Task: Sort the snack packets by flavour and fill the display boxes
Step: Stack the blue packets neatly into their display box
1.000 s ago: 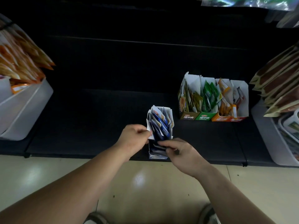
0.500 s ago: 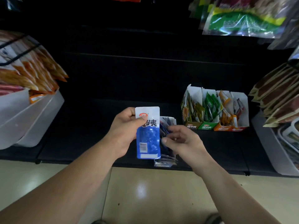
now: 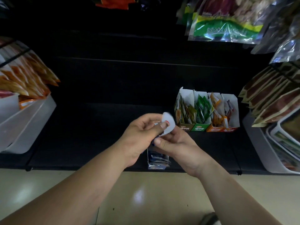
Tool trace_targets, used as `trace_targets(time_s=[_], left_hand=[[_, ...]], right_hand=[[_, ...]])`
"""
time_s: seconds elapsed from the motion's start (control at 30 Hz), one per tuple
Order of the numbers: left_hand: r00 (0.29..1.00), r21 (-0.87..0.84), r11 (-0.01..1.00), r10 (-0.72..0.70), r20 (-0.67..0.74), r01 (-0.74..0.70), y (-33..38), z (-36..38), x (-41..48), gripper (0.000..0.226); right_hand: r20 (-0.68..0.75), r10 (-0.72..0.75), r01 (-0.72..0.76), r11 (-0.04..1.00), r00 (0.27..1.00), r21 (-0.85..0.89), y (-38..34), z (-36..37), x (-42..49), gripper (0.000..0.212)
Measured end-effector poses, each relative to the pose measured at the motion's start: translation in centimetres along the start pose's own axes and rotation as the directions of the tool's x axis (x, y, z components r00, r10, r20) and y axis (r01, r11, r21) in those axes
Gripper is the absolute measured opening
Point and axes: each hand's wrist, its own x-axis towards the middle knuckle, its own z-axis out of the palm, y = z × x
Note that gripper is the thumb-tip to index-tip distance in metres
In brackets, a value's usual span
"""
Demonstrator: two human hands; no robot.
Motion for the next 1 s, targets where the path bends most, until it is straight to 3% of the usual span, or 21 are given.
trace_targets(time_s=[0.07,0.13,0.23,0.47,0.7,0.83,1.0], left_hand=[[0.996,0.117,0.993,0.030,-0.085,-0.020,-0.3,-0.1,0.2,0.027],[0.986,0.184,0.982,0.076,-0.145,-0.049,-0.2,-0.5,0.4,0.015],[0.995,0.165,0.986,0.054,-0.085,-0.040,0.3,-1.0,0.3,0.019],[0.987,0.331,0.937,0.146,-0.069,-0.115,-1.0,-1.8,1.1,0.009],[0.983,0.425,0.905,0.090,-0.157,-0.015,-3.4,-2.9,1.8,0.026],[0.976,0.396,0.911,-0.024,-0.217,0.111,-5.4,-3.9,1.6,0.029],[0.980,0.393,0.910,-0.061,-0.191,0.134,-6.1,-3.9,1.6,0.019]], right_hand=[[-0.111,0.011,-0.016,0.999,0.994,-0.045,0.1,0.0,-0.2,0.044],[-0.279,-0.009,-0.028,0.991,0.960,-0.128,0.0,-0.2,-0.4,0.037],[-0.405,-0.044,-0.031,0.983,0.913,-0.179,-0.2,-0.9,-0.5,0.030],[-0.403,-0.115,0.026,0.975,0.908,-0.220,-0.5,-1.1,0.3,0.009],[-0.324,-0.074,-0.045,0.938,0.943,-0.344,0.9,-2.5,0.3,0.012],[-0.293,-0.048,-0.111,0.859,0.955,-0.499,3.9,-3.2,-0.1,0.017],[-0.299,-0.114,-0.138,0.698,0.947,-0.703,6.1,-3.4,0.0,0.018]])
